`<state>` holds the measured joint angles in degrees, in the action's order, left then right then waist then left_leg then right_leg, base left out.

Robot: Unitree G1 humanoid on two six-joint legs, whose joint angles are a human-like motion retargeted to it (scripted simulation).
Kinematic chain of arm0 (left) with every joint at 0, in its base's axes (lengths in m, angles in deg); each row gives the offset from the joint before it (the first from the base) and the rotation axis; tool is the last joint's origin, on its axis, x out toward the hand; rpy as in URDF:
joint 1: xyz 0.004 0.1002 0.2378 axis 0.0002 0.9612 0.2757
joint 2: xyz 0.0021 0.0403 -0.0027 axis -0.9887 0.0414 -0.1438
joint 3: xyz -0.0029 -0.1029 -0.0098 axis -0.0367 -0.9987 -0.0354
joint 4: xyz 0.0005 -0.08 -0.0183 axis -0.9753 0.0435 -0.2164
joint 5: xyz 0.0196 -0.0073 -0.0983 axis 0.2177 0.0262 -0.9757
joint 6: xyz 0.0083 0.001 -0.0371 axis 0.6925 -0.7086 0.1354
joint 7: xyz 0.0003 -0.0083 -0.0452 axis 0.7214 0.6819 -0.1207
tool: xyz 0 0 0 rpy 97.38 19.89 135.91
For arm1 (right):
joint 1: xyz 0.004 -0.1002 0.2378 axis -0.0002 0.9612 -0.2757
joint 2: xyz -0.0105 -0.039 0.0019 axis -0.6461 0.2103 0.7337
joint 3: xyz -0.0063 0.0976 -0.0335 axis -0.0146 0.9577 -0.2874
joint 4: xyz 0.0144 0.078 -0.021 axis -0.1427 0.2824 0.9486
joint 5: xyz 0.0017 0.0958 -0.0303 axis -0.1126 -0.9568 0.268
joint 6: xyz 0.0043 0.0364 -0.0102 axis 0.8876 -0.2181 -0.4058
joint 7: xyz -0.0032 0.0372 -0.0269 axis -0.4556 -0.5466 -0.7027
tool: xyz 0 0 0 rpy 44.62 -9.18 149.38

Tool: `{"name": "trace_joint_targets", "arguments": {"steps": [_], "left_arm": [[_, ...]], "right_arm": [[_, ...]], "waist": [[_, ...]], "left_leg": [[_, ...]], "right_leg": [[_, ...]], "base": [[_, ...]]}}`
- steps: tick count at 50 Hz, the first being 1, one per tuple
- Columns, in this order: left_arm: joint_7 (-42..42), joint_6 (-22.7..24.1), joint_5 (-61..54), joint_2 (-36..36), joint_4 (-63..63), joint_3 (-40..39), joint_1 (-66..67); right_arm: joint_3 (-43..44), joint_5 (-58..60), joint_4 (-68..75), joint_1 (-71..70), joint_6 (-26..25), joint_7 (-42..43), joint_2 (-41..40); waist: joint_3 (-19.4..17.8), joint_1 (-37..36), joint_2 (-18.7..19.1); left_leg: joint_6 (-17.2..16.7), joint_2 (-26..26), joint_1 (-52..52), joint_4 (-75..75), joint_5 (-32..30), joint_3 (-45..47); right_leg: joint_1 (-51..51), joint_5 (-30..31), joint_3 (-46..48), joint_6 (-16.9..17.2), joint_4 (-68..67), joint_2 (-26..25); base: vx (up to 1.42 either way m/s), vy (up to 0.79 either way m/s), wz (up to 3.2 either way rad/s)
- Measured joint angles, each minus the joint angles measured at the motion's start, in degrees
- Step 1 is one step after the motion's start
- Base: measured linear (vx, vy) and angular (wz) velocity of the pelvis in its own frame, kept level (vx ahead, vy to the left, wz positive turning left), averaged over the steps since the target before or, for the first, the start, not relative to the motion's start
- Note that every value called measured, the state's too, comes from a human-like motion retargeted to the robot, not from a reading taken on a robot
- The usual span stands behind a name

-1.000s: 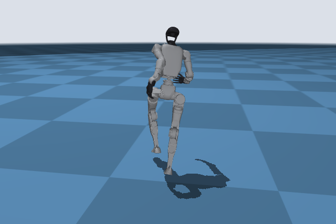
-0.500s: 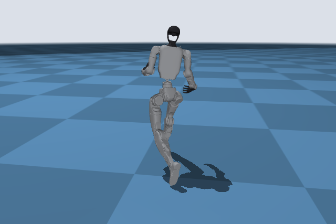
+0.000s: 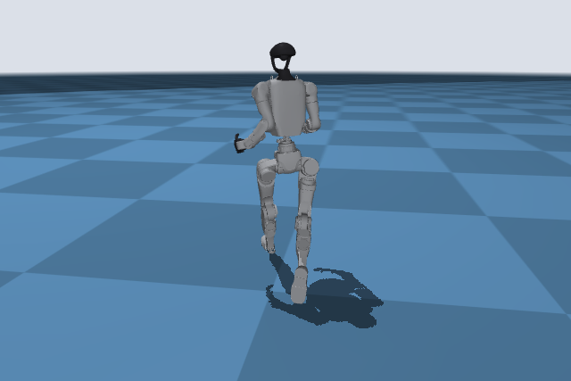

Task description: Walk run

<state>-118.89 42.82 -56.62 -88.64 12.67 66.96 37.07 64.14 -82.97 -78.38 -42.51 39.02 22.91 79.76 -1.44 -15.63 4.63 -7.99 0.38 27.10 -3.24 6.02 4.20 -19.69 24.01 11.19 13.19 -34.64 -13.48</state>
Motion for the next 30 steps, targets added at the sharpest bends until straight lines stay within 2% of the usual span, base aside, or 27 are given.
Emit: {"name": "trace_joint_targets", "arguments": {"steps": [1,2,3,4,5,7,9,10,11,15,17,18,19,20,21,22,23,24,25,27,28,30], "left_arm": [[1.41,-0.13,-0.28,0.36,-2.54,1.65,-2.31],[2.77,0.03,-0.62,0.79,-4.37,3.33,-4.26],[4.02,0.79,-1.08,1.38,-4.78,5.09,-5.49],[3.45,1.40,-2.53,1.78,-3.69,4.62,-8.27],[1.95,1.94,-4.48,2.08,-1.84,3.03,-11.84],[2.99,2.17,-7.34,3.83,-1.12,3.04,-18.31],[6.58,4.05,-9.02,4.17,-3.46,8.14,-20.94],[8.58,5.10,-9.81,3.72,-5.28,9.46,-21.34],[10.15,5.63,-9.54,2.87,-6.93,10.27,-21.36],[12.97,5.13,-8.68,-2.72,-11.71,13.72,-21.65],[10.81,3.64,-9.00,-5.19,-13.57,14.47,-22.21],[9.39,2.87,-9.56,-6.44,-14.19,14.55,-22.49],[8.65,2.39,-10.31,-7.76,-14.20,14.84,-23.08],[8.26,2.06,-11.14,-9.12,-13.90,15.24,-23.84],[8.28,2.02,-11.81,-10.46,-13.19,15.73,-24.94],[7.71,1.88,-12.34,-11.65,-12.47,15.51,-25.46],[5.96,1.55,-12.58,-12.53,-11.71,13.86,-24.84],[2.53,1.63,-11.62,-12.31,-9.72,13.50,-22.43],[-1.73,1.92,-10.05,-11.54,-7.11,13.79,-19.13],[-5.43,1.39,-6.82,-7.06,-1.05,12.32,-16.60],[-5.55,1.37,-6.82,-4.31,1.42,11.87,-14.71],[-4.90,1.75,-8.24,-0.40,3.25,11.44,-10.18]], "right_arm": [[-0.12,-0.71,-0.81,-0.37,-0.67,-0.66,-0.02],[-0.23,-1.17,-1.22,0.37,-1.25,-1.54,-0.36],[-0.32,-1.13,-0.81,3.32,-1.68,-2.84,-1.37],[0.26,-1.44,0.35,6.42,-2.73,-3.80,-2.38],[1.17,-1.93,1.90,9.61,-4.09,-4.59,-3.38],[-6.92,-2.91,4.44,10.58,-3.46,0.59,-2.23],[-6.35,-1.18,5.45,12.83,-2.45,1.02,-0.38],[-4.78,0.67,5.88,13.58,-1.90,0.66,0.70],[-3.22,2.84,6.26,13.76,-1.17,0.97,1.50],[1.29,9.02,6.59,15.51,1.76,3.18,2.71],[2.82,8.59,6.33,14.72,1.36,3.70,2.29],[3.36,7.65,6.35,13.78,0.64,3.58,2.25],[3.76,6.38,6.32,12.69,-0.09,3.18,2.45],[4.07,4.95,6.27,11.51,-0.83,2.64,2.77],[3.98,3.33,5.48,10.79,-1.33,2.28,3.35],[3.14,1.71,4.62,10.35,-1.66,2.00,3.94],[0.83,0.08,3.60,10.50,-1.68,1.88,4.55],[-0.91,-1.37,4.06,11.38,-1.41,2.22,4.26],[-2.36,-2.72,5.27,12.64,-1.00,2.79,3.51],[2.76,-1.33,9.22,8.21,-3.35,1.63,1.93],[1.09,0.91,10.19,6.83,-1.78,3.36,1.92],[-2.18,5.34,10.51,4.95,2.37,7.08,2.98]], "waist": [[-0.21,1.54,-0.52],[0.40,3.07,-1.46],[2.68,4.58,-3.27],[4.44,6.98,-4.28],[5.95,9.83,-4.89],[12.26,13.08,-6.89],[14.41,17.34,-4.63],[14.46,19.97,-3.16],[13.97,22.30,-2.54],[12.21,31.55,-0.45],[10.01,33.76,-0.10],[8.80,33.78,-0.31],[7.55,34.19,-1.59],[6.28,34.79,-3.42],[4.95,35.01,-5.50],[4.14,34.17,-7.17],[4.41,31.22,-8.04],[5.72,31.01,-6.75],[7.56,32.17,-4.40],[10.81,24.88,-5.93],[11.81,22.37,-6.62],[11.55,19.67,-6.31]], "left_leg": [[11.74,2.52,0.00,-6.25,-10.38,-0.76],[19.88,5.86,-0.19,-12.39,-14.89,-3.25],[20.82,10.85,-0.75,-18.29,-7.69,-9.20],[20.90,11.45,-0.90,-24.32,-3.05,-8.67],[20.54,9.86,-0.86,-30.42,0.30,-4.91],[22.88,13.01,-2.64,-30.48,5.24,-1.84],[22.88,13.13,-11.11,-24.96,2.79,-3.81],[22.71,13.91,-14.98,-22.12,-0.86,-4.99],[20.95,13.67,-18.67,-19.36,-6.57,-5.30],[13.32,8.92,-31.33,-12.81,-28.86,-1.75],[8.91,6.80,-36.30,-13.41,-34.55,-0.61],[8.32,5.89,-37.83,-16.42,-35.66,0.58],[9.29,6.17,-39.32,-19.47,-35.81,0.82],[11.04,7.04,-40.79,-22.54,-35.48,0.57],[12.91,8.45,-40.87,-28.80,-32.34,-0.51],[14.52,10.33,-40.40,-34.52,-29.62,-0.57],[15.60,13.12,-38.85,-39.12,-27.78,1.40],[17.61,11.57,-35.41,-47.26,-23.12,0.06],[20.09,7.84,-31.02,-57.16,-17.05,-2.93],[22.99,7.67,-20.62,-61.18,-7.80,1.36],[22.99,7.49,-16.76,-60.22,-4.01,4.35],[22.99,7.12,-10.65,-54.42,2.37,8.31]], "right_leg": [[2.28,-3.51,3.00,-1.76,-6.20,1.09],[4.85,-7.55,6.35,-4.47,-12.83,3.01],[7.99,-12.66,10.40,-9.10,-20.33,6.61],[13.15,-17.70,10.29,-10.39,-27.24,8.81],[19.31,-22.70,8.09,-10.01,-33.86,10.31],[33.93,-27.63,0.85,-9.51,-33.66,15.06],[40.59,-29.42,3.79,-12.60,-23.63,18.85],[43.63,-30.11,5.40,-13.54,-18.33,21.52],[45.35,-29.98,6.34,-13.40,-11.39,23.29],[48.28,-31.39,7.14,-8.84,16.59,27.25],[48.25,-35.68,3.54,-6.04,25.00,27.84],[47.61,-37.95,2.31,-5.43,26.95,28.15],[46.64,-38.12,1.41,-4.91,27.22,29.70],[45.51,-37.24,0.66,-4.44,26.67,31.87],[44.05,-27.34,-0.91,-4.63,24.10,32.75],[43.69,-21.58,-3.11,-6.98,19.92,32.12],[45.54,-24.13,-6.57,-13.67,12.53,28.48],[45.64,-27.48,-3.36,-15.31,6.08,28.39],[44.88,-31.24,3.20,-14.42,0.11,30.08],[41.48,-36.14,3.09,-15.93,1.43,25.07],[39.89,-36.83,1.40,-17.20,2.84,22.32],[35.84,-35.52,0.38,-17.86,6.37,18.49]], "base": [[2.62,-0.67,0.87],[2.90,-0.55,1.16],[3.27,-0.50,1.37],[3.21,-0.50,1.75],[2.60,-0.66,0.99],[2.49,-0.82,-0.01],[2.12,-0.59,1.07],[1.32,-0.38,1.55],[1.27,-0.44,1.56],[1.65,-0.79,1.55],[1.49,-0.92,0.91],[1.53,-0.98,0.50],[1.57,-1.03,0.50],[1.47,-1.00,0.70],[1.43,-1.03,0.34],[1.57,-1.24,-0.86],[2.07,-1.49,-0.72],[2.57,-1.64,0.50],[2.18,-1.38,1.09],[1.52,-1.03,-0.73],[1.59,-0.72,-1.81],[1.42,-0.31,-0.98]]}}
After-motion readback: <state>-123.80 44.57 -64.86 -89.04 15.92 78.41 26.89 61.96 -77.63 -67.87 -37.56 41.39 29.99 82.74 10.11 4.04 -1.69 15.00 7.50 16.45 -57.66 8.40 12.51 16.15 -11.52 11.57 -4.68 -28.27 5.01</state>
